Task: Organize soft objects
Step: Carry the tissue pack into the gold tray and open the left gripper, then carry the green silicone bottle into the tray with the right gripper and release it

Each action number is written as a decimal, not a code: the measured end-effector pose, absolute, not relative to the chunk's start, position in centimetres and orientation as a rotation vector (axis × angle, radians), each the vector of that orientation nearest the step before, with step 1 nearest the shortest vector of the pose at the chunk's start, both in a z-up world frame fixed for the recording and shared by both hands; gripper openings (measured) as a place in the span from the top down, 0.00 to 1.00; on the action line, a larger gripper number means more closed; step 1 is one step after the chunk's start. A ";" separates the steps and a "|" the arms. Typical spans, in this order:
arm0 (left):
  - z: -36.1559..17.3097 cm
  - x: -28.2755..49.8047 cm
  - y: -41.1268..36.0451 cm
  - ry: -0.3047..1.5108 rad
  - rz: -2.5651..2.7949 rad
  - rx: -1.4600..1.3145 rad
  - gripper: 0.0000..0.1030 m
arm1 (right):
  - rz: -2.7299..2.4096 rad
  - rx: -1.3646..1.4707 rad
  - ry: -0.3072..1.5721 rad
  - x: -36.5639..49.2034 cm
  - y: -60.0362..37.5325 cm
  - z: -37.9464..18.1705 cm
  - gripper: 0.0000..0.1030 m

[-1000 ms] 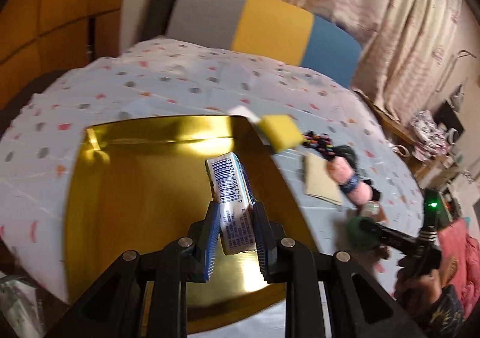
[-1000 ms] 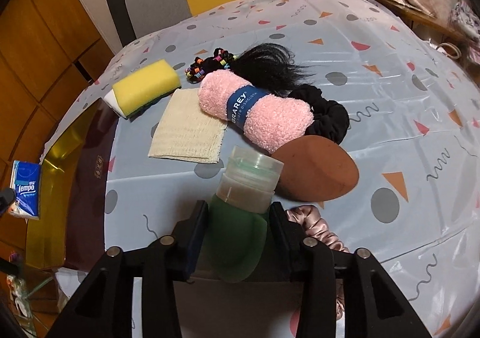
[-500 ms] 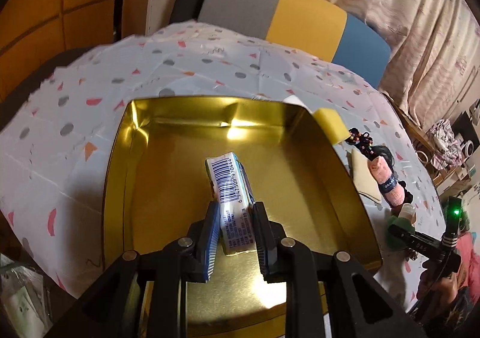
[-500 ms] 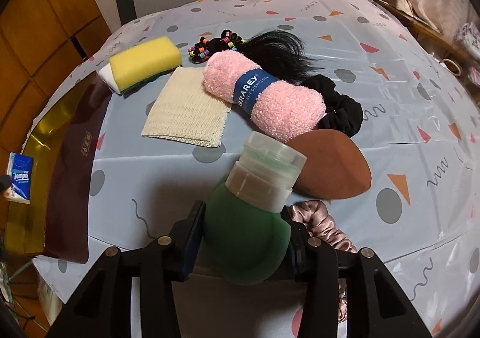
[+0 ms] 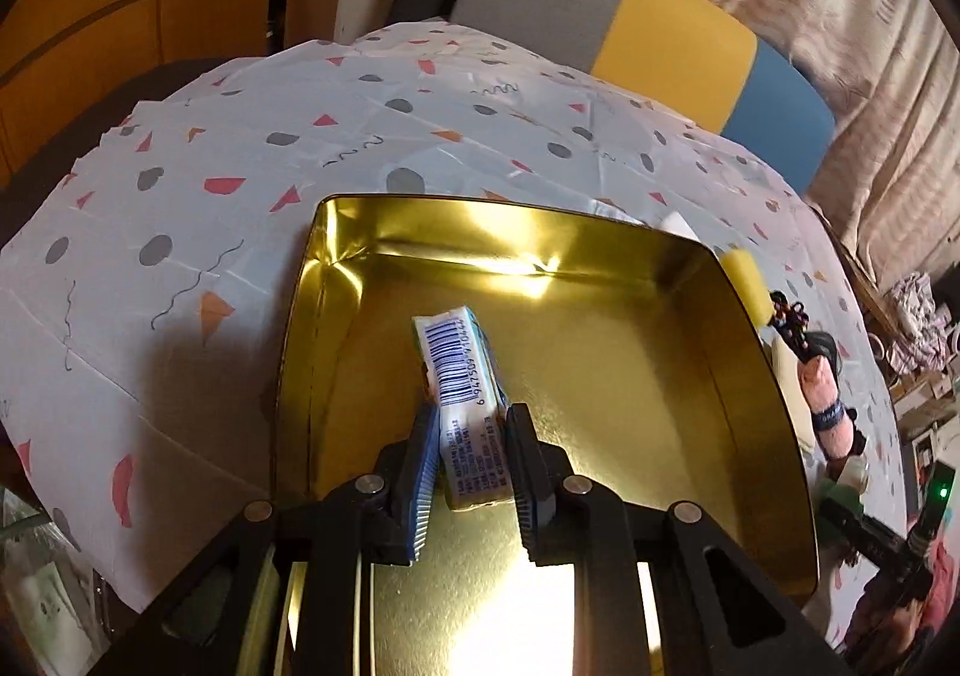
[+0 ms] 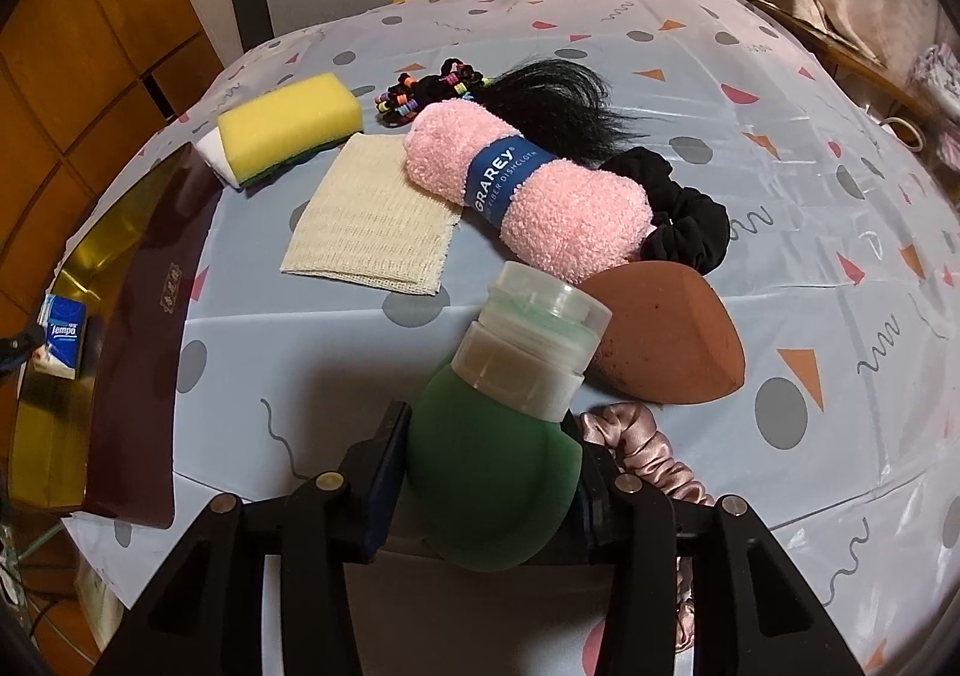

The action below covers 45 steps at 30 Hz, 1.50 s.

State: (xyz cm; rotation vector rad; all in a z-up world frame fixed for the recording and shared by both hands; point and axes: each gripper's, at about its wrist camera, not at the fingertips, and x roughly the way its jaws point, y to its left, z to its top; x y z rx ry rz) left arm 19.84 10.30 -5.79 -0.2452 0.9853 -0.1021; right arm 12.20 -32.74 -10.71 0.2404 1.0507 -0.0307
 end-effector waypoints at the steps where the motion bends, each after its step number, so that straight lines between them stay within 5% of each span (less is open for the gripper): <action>1: -5.8 19.9 10.5 0.987 -0.088 -0.243 0.78 | -0.030 0.237 1.049 12.2 -32.7 -10.7 0.56; 13: -5.5 19.1 11.0 0.992 0.039 -0.138 0.75 | -0.026 0.208 1.020 11.8 -32.5 -10.8 0.56; 20: -2.8 16.0 9.5 0.897 0.001 -0.138 0.59 | -0.026 0.217 1.004 11.7 -32.5 -10.9 0.56; 45: -1.4 8.8 5.2 0.819 -0.028 -0.180 0.58 | 0.098 0.151 0.857 9.8 -27.9 -5.1 0.59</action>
